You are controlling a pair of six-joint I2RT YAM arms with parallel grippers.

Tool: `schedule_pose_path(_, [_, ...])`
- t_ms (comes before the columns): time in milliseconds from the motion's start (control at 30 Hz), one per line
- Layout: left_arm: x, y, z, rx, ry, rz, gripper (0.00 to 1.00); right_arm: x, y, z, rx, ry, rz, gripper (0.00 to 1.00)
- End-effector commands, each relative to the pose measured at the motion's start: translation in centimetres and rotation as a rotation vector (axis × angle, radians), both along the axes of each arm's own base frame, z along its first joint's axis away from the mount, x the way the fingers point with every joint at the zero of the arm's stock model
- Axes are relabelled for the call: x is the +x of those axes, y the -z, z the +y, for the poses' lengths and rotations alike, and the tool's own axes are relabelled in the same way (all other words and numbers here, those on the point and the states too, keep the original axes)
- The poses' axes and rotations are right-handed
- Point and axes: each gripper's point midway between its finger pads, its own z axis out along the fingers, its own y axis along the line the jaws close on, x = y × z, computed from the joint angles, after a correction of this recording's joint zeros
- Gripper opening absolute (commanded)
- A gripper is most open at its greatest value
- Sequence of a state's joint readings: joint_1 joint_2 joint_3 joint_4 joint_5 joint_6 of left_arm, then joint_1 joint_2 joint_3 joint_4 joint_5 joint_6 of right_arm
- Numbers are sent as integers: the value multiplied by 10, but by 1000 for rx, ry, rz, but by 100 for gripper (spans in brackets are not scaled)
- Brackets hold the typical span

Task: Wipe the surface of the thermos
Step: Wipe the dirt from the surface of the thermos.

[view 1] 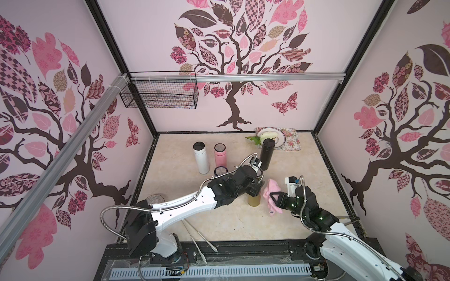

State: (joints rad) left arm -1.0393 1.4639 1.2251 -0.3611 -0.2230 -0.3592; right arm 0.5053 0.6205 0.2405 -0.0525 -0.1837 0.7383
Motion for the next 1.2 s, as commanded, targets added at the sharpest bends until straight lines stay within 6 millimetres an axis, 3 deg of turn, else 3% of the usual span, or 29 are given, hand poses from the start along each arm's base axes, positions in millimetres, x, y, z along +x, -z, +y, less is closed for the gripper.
schedule_pose_path(0, [6, -59, 22, -132, -125, 1, 0, 3, -30, 10, 106, -35, -135, 0])
schedule_pose_path(167, [0, -91, 12, -356, -71, 52, 0, -7, -40, 27, 228, -140, -229, 0])
schedule_pose_path(333, [-4, -112, 5, -501, -35, 61, 0, -8, -65, 37, 284, -198, -317, 0])
schedule_pose_path(400, [-2, -114, 7, -505, -47, 45, 0, -9, -76, 39, 306, -217, -351, 0])
schedule_pose_path(567, [8, -93, 5, -443, -79, 35, 0, -19, -100, 45, 362, -280, -418, 0])
schedule_pose_path(867, [20, -58, 24, -297, -165, -17, 0, -29, -101, 27, 321, -222, -445, 0])
schedule_pose_path(967, [13, -59, 20, -330, -124, -4, 0, -29, -101, 21, 329, -184, -459, 0])
schedule_pose_path(1167, [0, -81, 8, -446, -26, 20, 0, -23, -72, 27, 359, -183, -365, 0])
